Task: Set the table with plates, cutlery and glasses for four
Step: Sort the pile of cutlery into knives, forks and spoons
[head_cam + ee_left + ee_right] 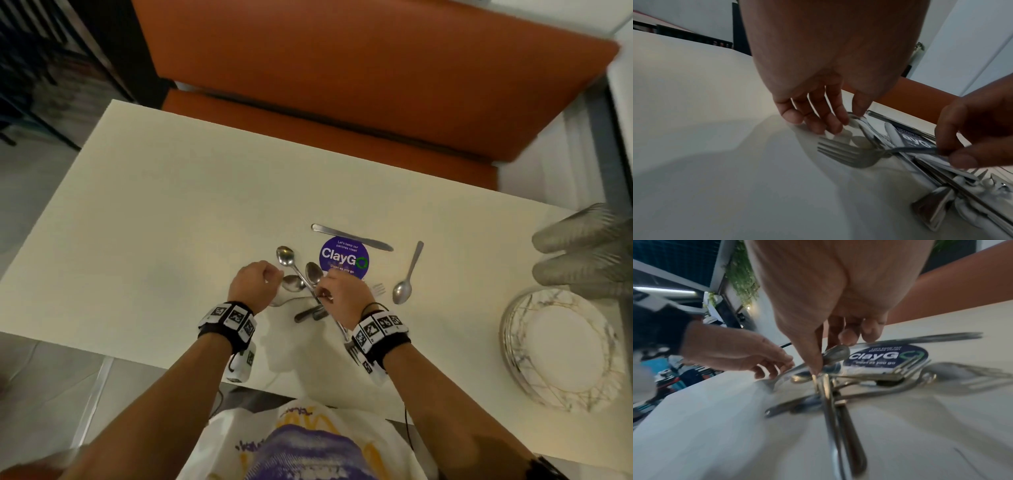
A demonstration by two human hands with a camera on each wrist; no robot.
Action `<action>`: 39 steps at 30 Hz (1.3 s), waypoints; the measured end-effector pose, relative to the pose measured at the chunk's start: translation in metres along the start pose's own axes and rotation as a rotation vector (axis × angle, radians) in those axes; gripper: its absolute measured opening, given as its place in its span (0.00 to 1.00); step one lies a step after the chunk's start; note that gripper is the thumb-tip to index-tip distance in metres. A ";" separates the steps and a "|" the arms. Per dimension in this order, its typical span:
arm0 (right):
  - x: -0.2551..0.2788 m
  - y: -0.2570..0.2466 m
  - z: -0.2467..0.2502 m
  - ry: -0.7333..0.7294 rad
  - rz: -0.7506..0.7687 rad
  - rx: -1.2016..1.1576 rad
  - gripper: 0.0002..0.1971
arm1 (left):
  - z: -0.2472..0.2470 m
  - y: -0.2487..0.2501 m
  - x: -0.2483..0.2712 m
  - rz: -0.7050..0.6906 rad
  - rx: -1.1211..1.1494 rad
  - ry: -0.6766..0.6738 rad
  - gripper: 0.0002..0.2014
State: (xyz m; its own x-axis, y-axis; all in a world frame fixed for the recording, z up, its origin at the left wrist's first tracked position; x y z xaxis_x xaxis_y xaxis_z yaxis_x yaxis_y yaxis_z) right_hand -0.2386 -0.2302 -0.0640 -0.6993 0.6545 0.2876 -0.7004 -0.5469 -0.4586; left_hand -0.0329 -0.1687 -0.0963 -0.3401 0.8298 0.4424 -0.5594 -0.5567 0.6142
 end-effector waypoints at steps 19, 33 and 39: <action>0.009 0.011 -0.009 0.057 -0.067 -0.083 0.05 | -0.022 0.028 -0.011 0.322 -0.098 0.062 0.22; -0.008 0.026 -0.019 -0.078 -0.155 -0.107 0.11 | 0.010 0.042 -0.027 0.186 0.438 0.201 0.06; -0.024 0.025 0.005 0.103 -0.129 -0.322 0.04 | 0.021 0.052 -0.030 0.235 0.939 0.082 0.07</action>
State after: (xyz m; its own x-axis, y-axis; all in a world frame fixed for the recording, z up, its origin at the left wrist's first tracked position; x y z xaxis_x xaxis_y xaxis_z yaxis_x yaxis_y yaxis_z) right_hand -0.2395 -0.2619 -0.0782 -0.5789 0.7652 0.2816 -0.6894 -0.2750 -0.6702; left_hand -0.0361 -0.2239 -0.0639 -0.4372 0.6740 0.5954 0.3483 -0.4835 0.8031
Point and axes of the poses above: each hand's wrist, its own x-axis away from the middle knuckle, its own z-axis out of the back of the hand, y = z × x, the point moved 5 cm from there along -x, towards the middle knuckle, and after that the axes turned 4 degrees about -y, right-handed, at the moved point
